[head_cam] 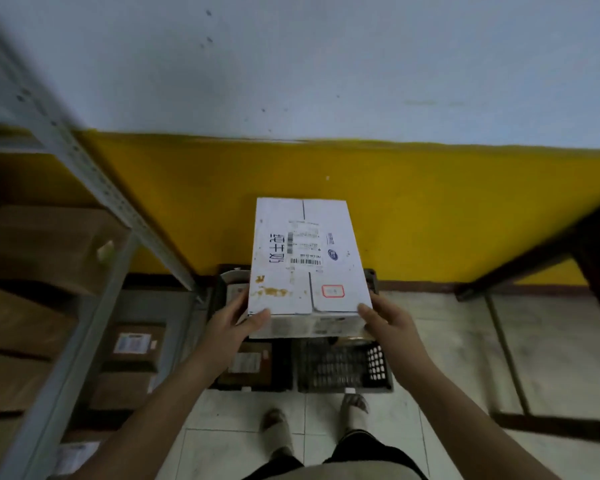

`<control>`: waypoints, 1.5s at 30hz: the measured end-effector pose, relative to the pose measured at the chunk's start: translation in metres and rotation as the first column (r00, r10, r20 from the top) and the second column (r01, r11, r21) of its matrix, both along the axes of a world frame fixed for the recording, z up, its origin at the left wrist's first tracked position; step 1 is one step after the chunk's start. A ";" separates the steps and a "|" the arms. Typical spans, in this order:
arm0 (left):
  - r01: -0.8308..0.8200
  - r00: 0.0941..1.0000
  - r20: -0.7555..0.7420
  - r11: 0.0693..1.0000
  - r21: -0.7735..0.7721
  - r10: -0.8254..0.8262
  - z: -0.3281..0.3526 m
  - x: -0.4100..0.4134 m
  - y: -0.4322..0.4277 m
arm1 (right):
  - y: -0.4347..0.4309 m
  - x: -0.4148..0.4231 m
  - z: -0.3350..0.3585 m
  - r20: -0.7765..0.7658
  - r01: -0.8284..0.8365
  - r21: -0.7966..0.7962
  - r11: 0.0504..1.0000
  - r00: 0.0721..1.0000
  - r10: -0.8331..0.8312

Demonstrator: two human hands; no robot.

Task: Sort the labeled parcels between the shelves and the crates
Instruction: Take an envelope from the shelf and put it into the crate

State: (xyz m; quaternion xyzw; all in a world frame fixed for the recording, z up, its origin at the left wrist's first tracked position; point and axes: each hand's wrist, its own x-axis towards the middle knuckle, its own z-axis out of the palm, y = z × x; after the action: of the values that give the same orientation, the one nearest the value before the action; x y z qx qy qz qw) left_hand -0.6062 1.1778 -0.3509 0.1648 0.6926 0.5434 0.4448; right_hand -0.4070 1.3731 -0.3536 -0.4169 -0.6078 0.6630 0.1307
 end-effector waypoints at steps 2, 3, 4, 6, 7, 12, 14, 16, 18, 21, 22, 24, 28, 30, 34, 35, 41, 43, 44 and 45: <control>0.069 0.997 0.043 0.996 -0.049 -0.066 -0.023 0.001 0.011 | -0.001 0.012 -0.021 0.072 0.073 -0.066 0.995 0.995 -0.068; 0.096 0.994 0.064 0.992 -0.076 -0.091 -0.034 0.003 0.017 | 0.000 0.018 -0.031 0.110 0.100 -0.096 0.990 0.990 -0.089; 0.122 0.990 0.084 0.987 -0.105 -0.114 -0.046 0.004 0.022 | 0.002 0.024 -0.043 0.147 0.117 -0.121 0.986 0.984 -0.099; 0.166 0.979 0.142 0.973 -0.163 -0.143 -0.073 0.009 0.032 | 0.006 0.035 -0.067 0.214 0.126 -0.165 0.978 0.973 -0.089; 0.185 0.973 0.171 0.965 -0.186 -0.153 -0.086 0.011 0.038 | 0.011 0.039 -0.079 0.237 0.126 -0.176 0.976 0.968 -0.083; 0.221 0.959 0.239 0.933 -0.283 -0.155 -0.173 0.027 0.078 | 0.048 0.057 -0.164 0.347 0.069 -0.187 0.980 0.938 0.000; 0.222 0.959 0.241 0.927 -0.304 -0.151 -0.215 0.037 0.099 | 0.068 0.064 -0.208 0.387 0.049 -0.199 0.979 0.922 0.033; 0.225 0.961 0.229 0.912 -0.341 -0.152 -0.262 0.050 0.118 | 0.090 0.071 -0.254 0.419 0.048 -0.210 0.977 0.907 0.045; 0.207 0.965 0.230 0.905 -0.372 -0.126 -0.311 0.061 0.137 | 0.114 0.075 -0.299 0.438 0.052 -0.205 0.977 0.898 0.044; 0.204 0.969 0.218 0.883 -0.423 -0.119 -0.384 0.073 0.163 | 0.146 0.077 -0.368 0.471 0.045 -0.207 0.977 0.880 0.060; 0.214 0.968 0.213 0.877 -0.430 -0.132 -0.406 0.075 0.171 | 0.155 0.077 -0.391 0.475 0.036 -0.210 0.977 0.877 0.069; 0.227 0.969 0.193 0.870 -0.438 -0.155 -0.451 0.076 0.184 | 0.171 0.078 -0.439 0.495 0.001 -0.180 0.984 0.864 0.089; 0.173 0.984 0.124 0.878 -0.447 -0.130 -0.516 0.080 0.204 | 0.194 0.073 -0.511 0.548 -0.084 -0.042 0.996 0.831 0.093; 0.144 0.989 0.105 0.887 -0.439 -0.108 -0.537 0.085 0.214 | 0.204 0.069 -0.532 0.594 -0.131 0.045 0.990 0.801 0.078; 0.104 0.994 0.082 0.881 -0.461 -0.075 -0.564 0.092 0.226 | 0.211 0.065 -0.545 0.632 -0.225 0.138 0.965 0.770 0.089; 0.102 0.994 0.072 0.877 -0.469 -0.077 -0.567 0.094 0.227 | 0.210 0.064 -0.545 0.626 -0.250 0.140 0.958 0.772 0.110; 0.106 0.994 0.076 0.867 -0.486 -0.079 -0.564 0.096 0.233 | 0.207 0.068 -0.544 0.596 -0.290 0.134 0.947 0.788 0.157; 0.088 0.995 0.086 0.869 -0.486 -0.053 -0.562 0.096 0.234 | 0.204 0.070 -0.539 0.598 -0.311 0.145 0.939 0.784 0.167; 0.080 0.995 0.095 0.869 -0.488 -0.039 -0.561 0.096 0.235 | 0.202 0.071 -0.538 0.598 -0.316 0.152 0.936 0.784 0.167; 0.077 0.994 0.103 0.866 -0.493 -0.030 -0.560 0.095 0.236 | 0.200 0.072 -0.537 0.601 -0.314 0.153 0.937 0.782 0.164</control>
State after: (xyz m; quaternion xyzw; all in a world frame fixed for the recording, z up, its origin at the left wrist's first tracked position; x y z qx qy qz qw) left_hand -0.5111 1.4134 -0.9112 0.0390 0.7830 0.3416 0.5184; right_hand -0.3348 1.5731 -0.8905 -0.4983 -0.7435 0.4355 -0.0959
